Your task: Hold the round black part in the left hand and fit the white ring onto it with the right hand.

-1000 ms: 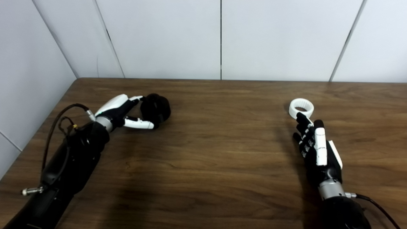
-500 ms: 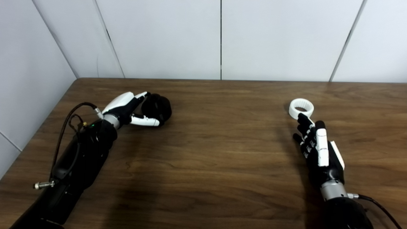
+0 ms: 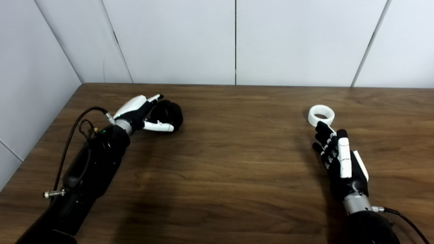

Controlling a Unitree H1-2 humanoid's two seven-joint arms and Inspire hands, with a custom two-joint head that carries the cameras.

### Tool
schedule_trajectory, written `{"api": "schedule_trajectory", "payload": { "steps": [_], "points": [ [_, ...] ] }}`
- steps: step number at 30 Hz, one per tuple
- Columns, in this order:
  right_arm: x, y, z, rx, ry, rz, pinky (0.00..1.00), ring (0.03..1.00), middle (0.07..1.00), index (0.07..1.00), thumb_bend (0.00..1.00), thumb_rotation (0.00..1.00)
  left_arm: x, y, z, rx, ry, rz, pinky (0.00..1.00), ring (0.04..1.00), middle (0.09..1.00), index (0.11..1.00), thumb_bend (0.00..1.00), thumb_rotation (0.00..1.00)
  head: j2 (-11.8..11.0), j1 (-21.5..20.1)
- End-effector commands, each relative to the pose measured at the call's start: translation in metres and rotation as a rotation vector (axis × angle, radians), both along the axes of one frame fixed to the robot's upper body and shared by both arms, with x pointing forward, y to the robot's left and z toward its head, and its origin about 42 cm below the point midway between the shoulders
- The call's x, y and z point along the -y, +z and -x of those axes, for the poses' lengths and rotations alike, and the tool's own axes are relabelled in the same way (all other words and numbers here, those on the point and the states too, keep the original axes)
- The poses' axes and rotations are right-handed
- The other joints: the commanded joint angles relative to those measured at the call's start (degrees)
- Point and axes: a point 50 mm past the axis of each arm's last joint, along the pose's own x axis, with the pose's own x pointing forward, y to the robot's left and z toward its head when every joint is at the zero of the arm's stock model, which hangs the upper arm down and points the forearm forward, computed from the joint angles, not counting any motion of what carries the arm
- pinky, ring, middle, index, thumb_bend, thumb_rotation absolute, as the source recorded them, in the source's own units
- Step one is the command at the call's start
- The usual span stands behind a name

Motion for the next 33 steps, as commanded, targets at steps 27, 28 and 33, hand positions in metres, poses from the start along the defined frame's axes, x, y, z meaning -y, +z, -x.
{"api": "schedule_trajectory", "payload": {
  "steps": [27, 28, 33],
  "points": [
    [0.0065, 0.0163, -0.0010, 0.101, -0.006, -0.018, 1.00, 0.956, 0.886, 0.863, 0.61, 0.97, 0.0062, 0.0296, -0.0129, 0.072, -0.008, -0.020, 0.86, 1.000, 1.000, 0.827, 1.00, 0.47, 0.7, 0.6],
    [0.0067, 0.0160, -0.0011, 0.101, -0.005, -0.018, 1.00, 0.957, 0.887, 0.864, 0.61, 0.97, 0.0063, 0.0297, -0.0127, 0.073, -0.008, -0.022, 0.86, 1.000, 1.000, 0.823, 1.00, 0.47, 0.7, 0.6],
    [0.0070, 0.0153, -0.0008, 0.097, -0.007, -0.009, 1.00, 0.951, 0.882, 0.862, 0.61, 0.97, 0.0072, 0.0299, -0.0107, 0.086, -0.010, -0.017, 0.86, 1.000, 1.000, 0.806, 0.98, 0.46, 0.8, 0.7]
  ]
}}
